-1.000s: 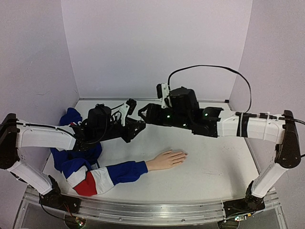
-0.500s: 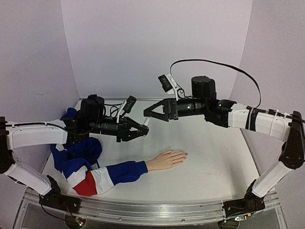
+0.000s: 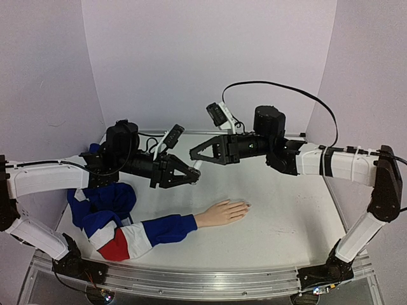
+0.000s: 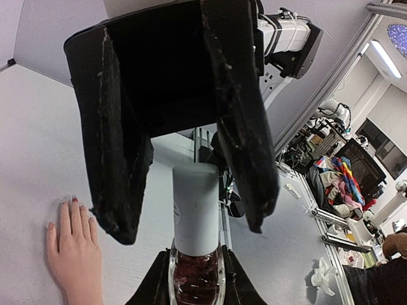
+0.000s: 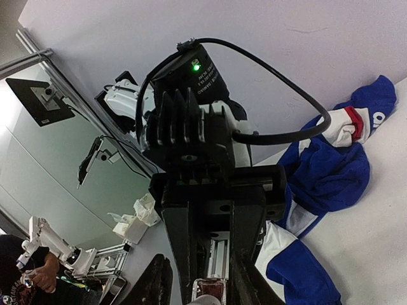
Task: Paint the nails
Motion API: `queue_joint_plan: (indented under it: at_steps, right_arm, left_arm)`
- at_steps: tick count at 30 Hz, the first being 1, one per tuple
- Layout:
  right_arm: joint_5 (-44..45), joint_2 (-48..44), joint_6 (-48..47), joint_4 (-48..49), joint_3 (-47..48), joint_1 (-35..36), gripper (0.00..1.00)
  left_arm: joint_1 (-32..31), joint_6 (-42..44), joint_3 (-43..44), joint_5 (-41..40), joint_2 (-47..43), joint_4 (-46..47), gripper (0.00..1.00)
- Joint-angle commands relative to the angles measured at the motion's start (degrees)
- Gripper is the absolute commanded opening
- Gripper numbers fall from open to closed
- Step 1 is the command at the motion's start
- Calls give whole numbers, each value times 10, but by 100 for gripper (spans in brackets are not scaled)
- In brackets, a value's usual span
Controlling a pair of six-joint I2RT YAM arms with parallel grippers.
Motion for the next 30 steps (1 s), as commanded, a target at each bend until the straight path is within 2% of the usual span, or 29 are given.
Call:
queue_joint_plan:
  at_steps: [1,7,10,11,13,15,19,23,25,27,30]
  right_arm:
    - [-25,4,13,62,1,9,31]
    - [-25,8,15,68,-2,15,21]
    - [-20,6,14,70,-6,18,4]
    - [-16,6,14,70,-8,21,0]
    - [5,5,12,69,-14,25,0]
    - [39,6,9,57,-21,29,0]
    - [187,6,-21,-29,-19,53,0]
    - [482,28,-14,-159,31,114,0]
    - [622,50,54,-227,61,137,0]
    - [696,67,135,-253,74,155,0]
    - [736,90,186,-266,106,179,0]
  left_arm:
    - [1,-3,36,14,-10,20,0]
    - [1,1,39,0,-11,21,0]
    - [1,3,38,-22,-13,21,0]
    - [1,4,37,-36,-15,21,0]
    - [1,8,33,-87,-21,21,0]
    - [1,15,28,-169,-29,21,0]
    - [1,33,36,-345,-29,29,0]
    - [0,69,62,-433,12,95,0]
    - [0,88,80,-456,44,122,0]
    - [-2,98,90,-478,72,150,0]
    - [-11,114,75,-527,105,206,0]
